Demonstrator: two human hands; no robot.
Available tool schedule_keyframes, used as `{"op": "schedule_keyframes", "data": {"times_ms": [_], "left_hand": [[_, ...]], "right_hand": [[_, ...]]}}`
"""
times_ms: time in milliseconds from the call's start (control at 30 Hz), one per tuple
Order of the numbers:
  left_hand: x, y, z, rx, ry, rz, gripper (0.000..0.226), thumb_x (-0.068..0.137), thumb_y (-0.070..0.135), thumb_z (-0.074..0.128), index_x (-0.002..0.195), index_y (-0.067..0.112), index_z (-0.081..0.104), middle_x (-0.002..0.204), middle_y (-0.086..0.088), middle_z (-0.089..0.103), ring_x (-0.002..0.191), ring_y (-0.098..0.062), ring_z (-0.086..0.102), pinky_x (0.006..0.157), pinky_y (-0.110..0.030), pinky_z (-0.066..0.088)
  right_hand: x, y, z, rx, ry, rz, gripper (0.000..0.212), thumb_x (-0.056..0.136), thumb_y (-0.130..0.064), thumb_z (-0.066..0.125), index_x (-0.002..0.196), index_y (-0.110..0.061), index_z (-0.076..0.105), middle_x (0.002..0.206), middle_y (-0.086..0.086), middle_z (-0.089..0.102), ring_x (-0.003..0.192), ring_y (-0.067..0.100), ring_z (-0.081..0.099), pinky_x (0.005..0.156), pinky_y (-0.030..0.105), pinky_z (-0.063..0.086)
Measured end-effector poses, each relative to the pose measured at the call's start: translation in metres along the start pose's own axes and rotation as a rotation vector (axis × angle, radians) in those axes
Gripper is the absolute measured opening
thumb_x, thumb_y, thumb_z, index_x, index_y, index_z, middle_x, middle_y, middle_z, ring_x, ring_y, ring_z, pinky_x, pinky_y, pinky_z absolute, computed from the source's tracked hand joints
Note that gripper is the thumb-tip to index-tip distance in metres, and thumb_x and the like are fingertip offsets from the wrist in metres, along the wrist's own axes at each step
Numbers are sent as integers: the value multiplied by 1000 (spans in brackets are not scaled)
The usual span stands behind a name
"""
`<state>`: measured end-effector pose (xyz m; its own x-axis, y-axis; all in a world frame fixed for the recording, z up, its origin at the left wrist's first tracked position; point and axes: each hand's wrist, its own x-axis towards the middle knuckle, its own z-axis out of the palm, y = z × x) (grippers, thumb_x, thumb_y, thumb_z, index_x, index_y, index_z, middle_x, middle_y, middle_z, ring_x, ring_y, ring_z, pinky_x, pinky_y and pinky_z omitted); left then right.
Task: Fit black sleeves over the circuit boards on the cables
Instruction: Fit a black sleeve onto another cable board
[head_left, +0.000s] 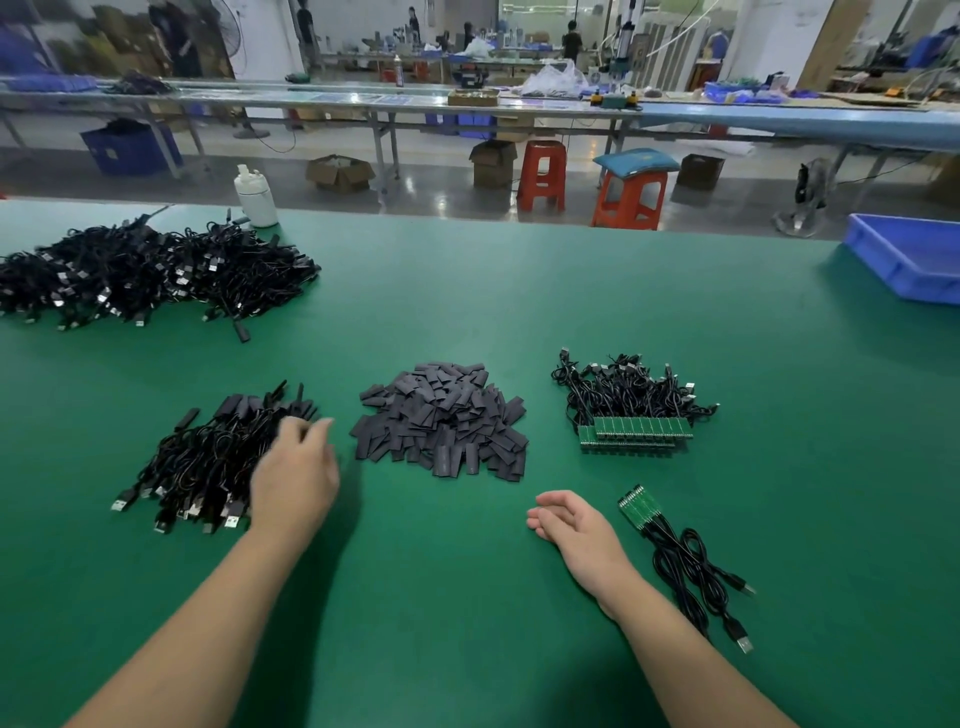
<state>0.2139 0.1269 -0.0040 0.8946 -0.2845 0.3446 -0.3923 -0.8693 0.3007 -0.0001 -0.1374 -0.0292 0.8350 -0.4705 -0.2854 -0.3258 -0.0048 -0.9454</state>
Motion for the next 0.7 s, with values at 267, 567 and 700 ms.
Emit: {"op": "schedule_keyframes", "data": {"times_ms": [267,567,700], "left_hand": [[-75,128,57,-431,-322,86,31,95,25,52,125,30,59,111,9,58,97,-13,60,85,-29,49],[-106,160,71,-325,-451,166,32,94,40,50,125,37,60,112,14,50,85,-13,42,88,-27,39],[-103,160,68,-342,-496,140,31,95,41,50,125,38,59,111,15,48,89,-14,43,87,-26,38]], "right_hand": [[-2,-10,3,-129,18,7,8,97,-12,60,100,-18,63,100,4,73,91,11,70,93,31,54],[5,-28,-75,-1119,404,-92,52,98,-36,56,144,-16,45,131,4,58,119,24,54,98,38,46],[5,-26,-85,-1083,258,146,32,98,-35,59,128,-24,60,113,-3,70,97,20,64,75,31,51]]}}
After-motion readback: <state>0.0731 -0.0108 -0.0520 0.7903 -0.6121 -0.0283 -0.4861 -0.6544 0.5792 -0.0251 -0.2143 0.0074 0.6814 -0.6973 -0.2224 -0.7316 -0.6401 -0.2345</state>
